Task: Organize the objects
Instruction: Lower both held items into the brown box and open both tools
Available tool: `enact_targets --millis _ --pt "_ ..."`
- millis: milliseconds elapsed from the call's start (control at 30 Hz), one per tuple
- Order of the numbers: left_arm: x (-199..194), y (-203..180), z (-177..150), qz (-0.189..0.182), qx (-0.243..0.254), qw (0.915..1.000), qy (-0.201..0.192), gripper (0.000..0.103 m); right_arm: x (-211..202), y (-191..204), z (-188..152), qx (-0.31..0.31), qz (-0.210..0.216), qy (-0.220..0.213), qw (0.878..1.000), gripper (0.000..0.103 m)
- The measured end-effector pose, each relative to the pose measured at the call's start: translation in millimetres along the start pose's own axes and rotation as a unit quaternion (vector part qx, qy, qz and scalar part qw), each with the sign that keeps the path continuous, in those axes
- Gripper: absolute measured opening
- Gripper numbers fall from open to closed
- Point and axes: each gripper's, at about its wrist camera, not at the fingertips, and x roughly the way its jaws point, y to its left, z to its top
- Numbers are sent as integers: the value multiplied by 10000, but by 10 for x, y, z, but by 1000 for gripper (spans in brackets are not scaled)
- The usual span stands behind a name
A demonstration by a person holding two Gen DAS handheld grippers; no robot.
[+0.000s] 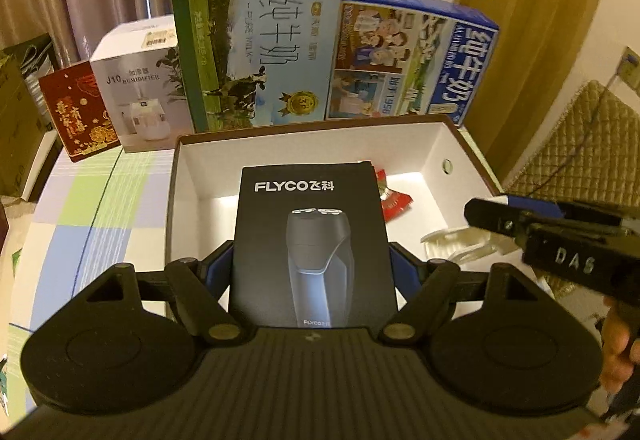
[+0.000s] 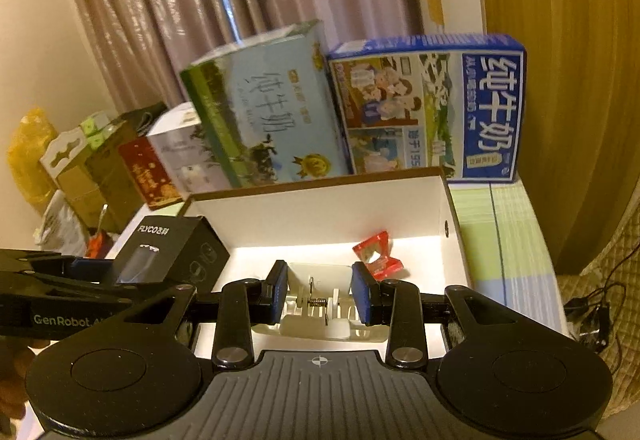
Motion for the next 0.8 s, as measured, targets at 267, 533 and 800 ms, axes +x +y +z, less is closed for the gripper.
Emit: enact_targets --millis 267,533,800 --pt "693 7 201 1 -146 9987 488 76 586 -138 2 -194 -331 468 9982 32" --pt "1256 10 281 60 -297 9957 872 76 960 -261 11 -289 -538 765 9952 32" --pt "1636 87 308 76 -494 9933 1045 77 1187 -310 32 -290 -634 871 9938 31"
